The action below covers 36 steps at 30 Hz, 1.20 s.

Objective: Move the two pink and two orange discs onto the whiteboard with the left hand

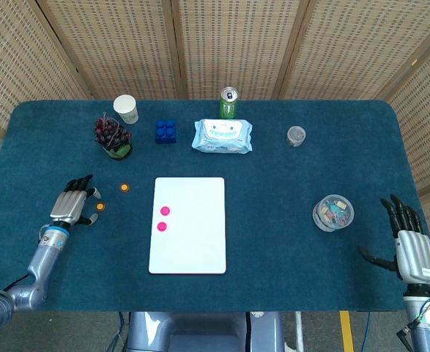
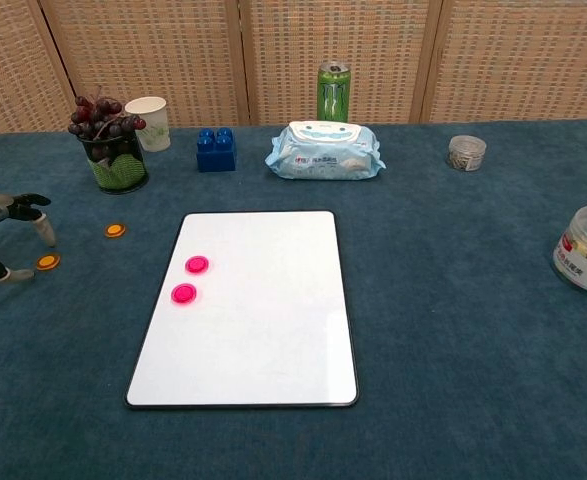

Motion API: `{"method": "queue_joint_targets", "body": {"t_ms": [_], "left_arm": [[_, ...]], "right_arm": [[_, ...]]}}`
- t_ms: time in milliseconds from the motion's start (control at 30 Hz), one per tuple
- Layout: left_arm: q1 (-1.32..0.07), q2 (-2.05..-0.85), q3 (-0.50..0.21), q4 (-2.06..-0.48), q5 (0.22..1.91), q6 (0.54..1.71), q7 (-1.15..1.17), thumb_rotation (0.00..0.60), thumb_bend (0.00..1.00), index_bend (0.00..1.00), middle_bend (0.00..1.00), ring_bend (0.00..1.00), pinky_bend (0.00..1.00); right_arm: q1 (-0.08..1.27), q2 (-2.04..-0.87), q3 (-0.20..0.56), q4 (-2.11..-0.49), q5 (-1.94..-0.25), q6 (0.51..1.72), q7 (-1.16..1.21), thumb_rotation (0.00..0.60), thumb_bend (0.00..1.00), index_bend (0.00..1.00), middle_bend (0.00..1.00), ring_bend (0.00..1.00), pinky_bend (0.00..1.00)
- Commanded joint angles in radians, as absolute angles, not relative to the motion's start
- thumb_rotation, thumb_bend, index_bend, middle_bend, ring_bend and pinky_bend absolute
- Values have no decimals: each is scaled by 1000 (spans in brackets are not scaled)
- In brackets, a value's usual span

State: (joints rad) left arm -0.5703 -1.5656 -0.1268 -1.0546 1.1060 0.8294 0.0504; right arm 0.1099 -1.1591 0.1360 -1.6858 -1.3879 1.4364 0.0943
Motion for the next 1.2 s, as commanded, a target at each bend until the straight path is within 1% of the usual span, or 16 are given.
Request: {"method": "queue_joint_targets", "body": {"t_ms": [33,100,400,800,933,1200], "left_arm": [[-573,-1569,-129,-1052,1104,825,54,600,332,378,0,0,0],[-574,-1577,-131,-1045,1099,822,62,600,332,402,0,0,0],[-576,-1592,-140,-1035,1067,817,110,600,341,450,0,0,0],[-573,-1572,-150,-1070,1066,832,124,600,343,468,0,0,0],[-572,-1559,-153,-1100,1075,845,124,600,344,469,0,0,0],[-608,-1522,-180,-1237,1135,878,124,600,354,472,0,0,0]], "right_arm": [[110,-1159,136,-1686,-1388,1437,93,600,234,0,0,0,0],[110,-1159,136,-1685,-1388,1437,92,600,234,0,0,0,0],[109,-1159,136,-1686,-1389,1438,93,600,234,0,0,0,0],[109,-1159,136,-1687,-1388,1437,93,600,234,0,0,0,0],[110,-1160,136,-1686,-1387,1436,93,600,234,0,0,0,0],[110,-1159,136,-1687,-1388,1437,90,600,234,0,0,0,0]]}}
